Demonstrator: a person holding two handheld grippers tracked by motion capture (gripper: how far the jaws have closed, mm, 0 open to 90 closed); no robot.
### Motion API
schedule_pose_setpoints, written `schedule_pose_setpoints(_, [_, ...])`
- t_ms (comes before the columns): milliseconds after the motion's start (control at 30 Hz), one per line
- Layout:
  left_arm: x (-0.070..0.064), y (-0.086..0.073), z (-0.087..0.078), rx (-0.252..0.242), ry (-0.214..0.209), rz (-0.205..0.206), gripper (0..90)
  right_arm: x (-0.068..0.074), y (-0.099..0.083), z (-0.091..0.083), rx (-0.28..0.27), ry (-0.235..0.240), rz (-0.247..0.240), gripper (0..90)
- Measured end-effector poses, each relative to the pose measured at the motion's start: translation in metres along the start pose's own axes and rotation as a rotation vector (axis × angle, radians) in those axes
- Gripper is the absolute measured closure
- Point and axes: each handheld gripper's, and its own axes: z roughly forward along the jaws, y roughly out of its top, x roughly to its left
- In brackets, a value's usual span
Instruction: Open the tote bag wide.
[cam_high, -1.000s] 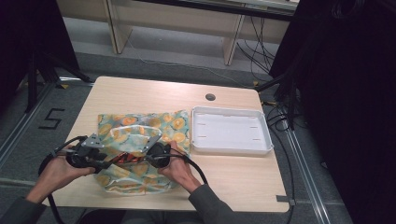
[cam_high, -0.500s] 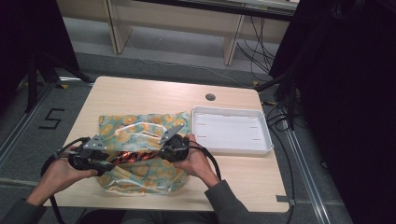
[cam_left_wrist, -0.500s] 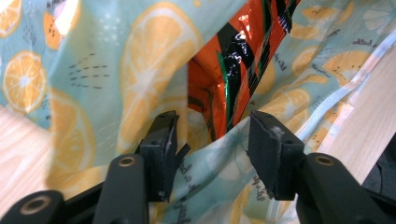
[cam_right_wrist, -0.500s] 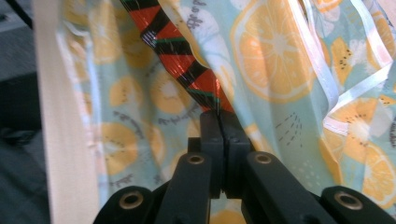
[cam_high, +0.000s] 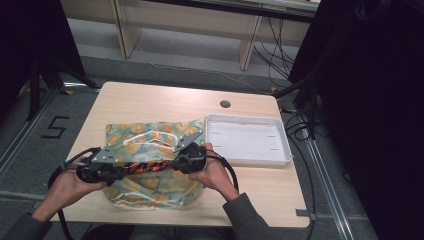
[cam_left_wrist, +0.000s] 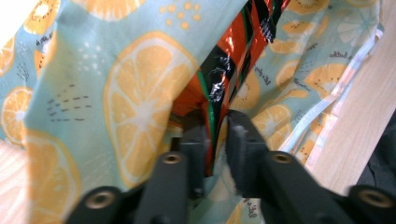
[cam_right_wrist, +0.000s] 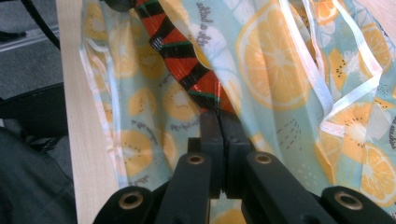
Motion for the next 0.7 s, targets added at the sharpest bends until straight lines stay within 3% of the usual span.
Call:
schedule_pose_setpoints(100, [-0.003, 0.003, -0.003, 0.005, -0.009, 0.041, 87.9, -0.001, -0.001, -0.003, -0.012, -0.003, 0.014, 89.8])
schedule_pose_setpoints(133, [-0.004, 0.005, -0.005, 0.004, -0.018, 0.039, 88.2, -0.002, -0.001, -0.002, -0.022, -0.006, -0.003, 89.0])
schedule_pose_setpoints(300, [-0.004, 0.008, -0.015, -0.004, -0.069, 0.054, 88.7, -0.008, -0.003, -0.008, -0.036, 0.015, 0.034, 69.8])
schedule_pose_setpoints(433, [0.001, 0.01, -0.022, -0.026, -0.081, 0.05, 88.8, -0.016, -0.007, -0.017, -0.063, 0.027, 0.047, 72.2])
schedule_pose_setpoints(467, [0.003, 0.011, -0.023, -0.016, -0.084, 0.075, 88.8, -0.02, -0.009, -0.018, -0.062, 0.028, 0.03, 74.6])
schedule_pose_setpoints(500, [0.002, 0.011, -0.023, -0.018, -0.084, 0.054, 88.9, -0.022, -0.01, -0.019, -0.057, 0.017, 0.045, 76.6])
schedule_pose_setpoints(633, [0.005, 0.01, -0.024, -0.02, -0.103, 0.068, 88.9, -0.035, -0.015, -0.017, -0.04, -0.047, 0.091, 82.9])
schedule_pose_setpoints(667, [0.005, 0.009, -0.024, -0.028, -0.11, 0.047, 88.9, -0.038, -0.016, -0.014, -0.047, -0.082, 0.094, 83.8])
schedule_pose_setpoints(700, [0.007, 0.01, -0.024, -0.038, -0.116, 0.06, 88.9, -0.04, -0.016, -0.013, -0.039, -0.103, 0.111, 84.4])
